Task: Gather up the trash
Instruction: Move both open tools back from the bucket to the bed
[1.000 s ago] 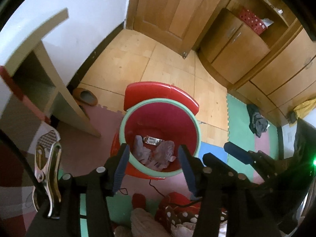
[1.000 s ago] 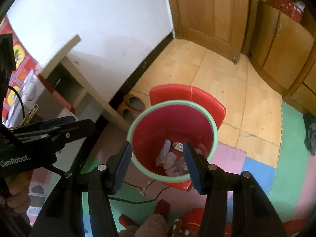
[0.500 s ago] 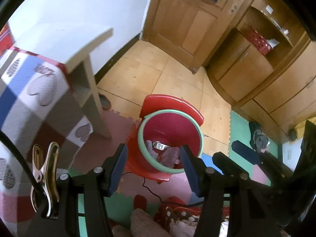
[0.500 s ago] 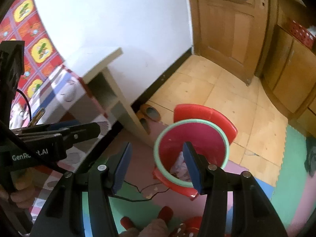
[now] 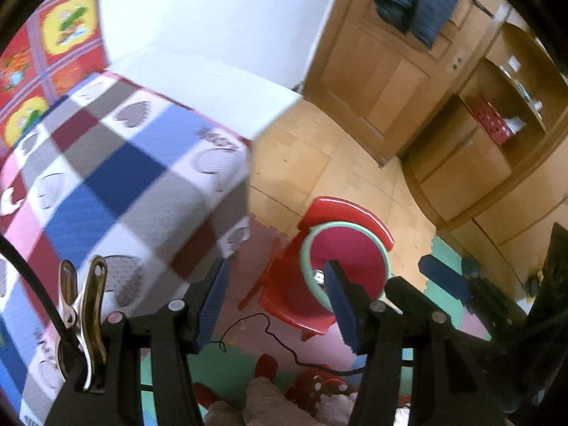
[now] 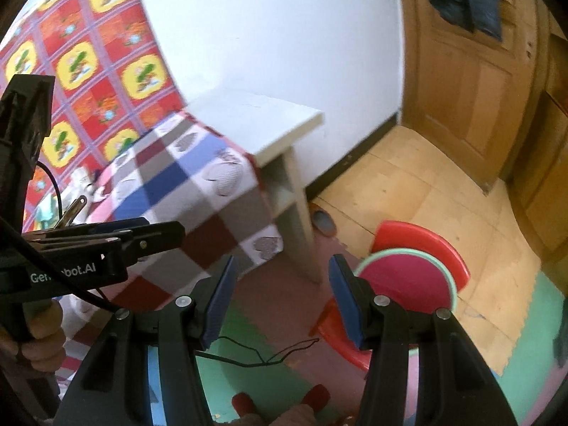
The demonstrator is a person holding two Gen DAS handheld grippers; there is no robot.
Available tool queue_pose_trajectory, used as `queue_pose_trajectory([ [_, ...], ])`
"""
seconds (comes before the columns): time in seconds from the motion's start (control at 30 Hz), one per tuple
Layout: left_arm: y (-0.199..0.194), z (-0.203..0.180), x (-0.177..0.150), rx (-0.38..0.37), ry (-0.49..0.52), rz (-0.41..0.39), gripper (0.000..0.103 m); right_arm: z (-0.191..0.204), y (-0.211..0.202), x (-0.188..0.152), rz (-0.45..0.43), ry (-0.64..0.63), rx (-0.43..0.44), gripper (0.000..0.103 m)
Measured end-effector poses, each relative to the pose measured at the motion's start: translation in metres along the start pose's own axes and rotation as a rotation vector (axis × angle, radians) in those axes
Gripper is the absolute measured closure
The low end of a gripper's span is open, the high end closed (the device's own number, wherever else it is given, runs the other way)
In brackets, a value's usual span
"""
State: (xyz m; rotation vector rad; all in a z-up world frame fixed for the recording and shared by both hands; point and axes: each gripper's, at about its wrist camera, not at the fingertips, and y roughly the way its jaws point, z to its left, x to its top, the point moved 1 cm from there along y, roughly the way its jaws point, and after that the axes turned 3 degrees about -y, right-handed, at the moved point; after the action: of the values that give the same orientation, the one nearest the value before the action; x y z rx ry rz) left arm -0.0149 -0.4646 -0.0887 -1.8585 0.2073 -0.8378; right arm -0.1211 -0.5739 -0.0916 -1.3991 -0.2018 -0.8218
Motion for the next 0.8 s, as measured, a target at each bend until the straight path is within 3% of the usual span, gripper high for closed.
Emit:
queue_pose_trajectory([
  [0.8, -0.133, 0.186, -0.043, 0.187, -0.271, -0.127, 0.045, 0.199, 0.003, 0.019, -0.009, -0.265, 0.219, 0.048],
])
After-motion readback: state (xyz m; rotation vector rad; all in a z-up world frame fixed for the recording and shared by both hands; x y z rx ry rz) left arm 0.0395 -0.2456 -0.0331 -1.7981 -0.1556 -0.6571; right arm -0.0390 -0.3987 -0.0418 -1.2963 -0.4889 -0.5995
